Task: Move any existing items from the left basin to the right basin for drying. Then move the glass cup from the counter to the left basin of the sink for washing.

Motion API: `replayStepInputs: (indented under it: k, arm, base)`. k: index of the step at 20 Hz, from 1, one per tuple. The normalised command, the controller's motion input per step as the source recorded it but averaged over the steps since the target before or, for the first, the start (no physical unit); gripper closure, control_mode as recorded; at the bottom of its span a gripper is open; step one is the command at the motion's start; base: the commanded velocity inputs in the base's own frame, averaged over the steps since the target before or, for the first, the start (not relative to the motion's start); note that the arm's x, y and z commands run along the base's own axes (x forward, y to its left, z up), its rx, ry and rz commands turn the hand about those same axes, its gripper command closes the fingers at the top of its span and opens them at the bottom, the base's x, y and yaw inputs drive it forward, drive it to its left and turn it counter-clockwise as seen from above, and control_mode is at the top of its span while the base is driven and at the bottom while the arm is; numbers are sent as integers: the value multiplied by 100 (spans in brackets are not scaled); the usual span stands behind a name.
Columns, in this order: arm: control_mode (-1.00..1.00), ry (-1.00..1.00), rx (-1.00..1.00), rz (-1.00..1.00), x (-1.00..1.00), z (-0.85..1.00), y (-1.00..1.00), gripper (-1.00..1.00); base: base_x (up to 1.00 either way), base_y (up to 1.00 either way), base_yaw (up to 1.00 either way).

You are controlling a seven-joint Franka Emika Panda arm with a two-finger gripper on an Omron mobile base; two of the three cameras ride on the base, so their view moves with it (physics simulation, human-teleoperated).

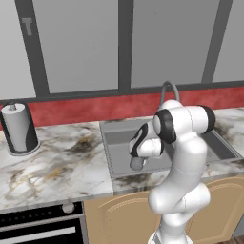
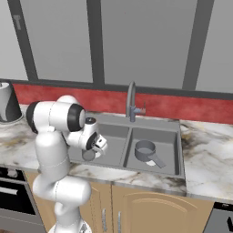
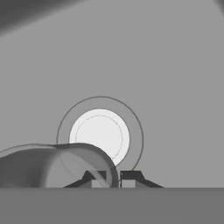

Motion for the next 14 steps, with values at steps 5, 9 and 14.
replayStepInputs:
  k: [5,9,14]
  arm:
    - [-100,0,1,0,0,-19,0,-100]
    - [-100,-2,1,0,-7,1,0,-100]
    - [-100,-4,1,0,-26,19,0,-100]
  base:
    - [0,0,0]
    - [0,0,0]
    - [0,0,0]
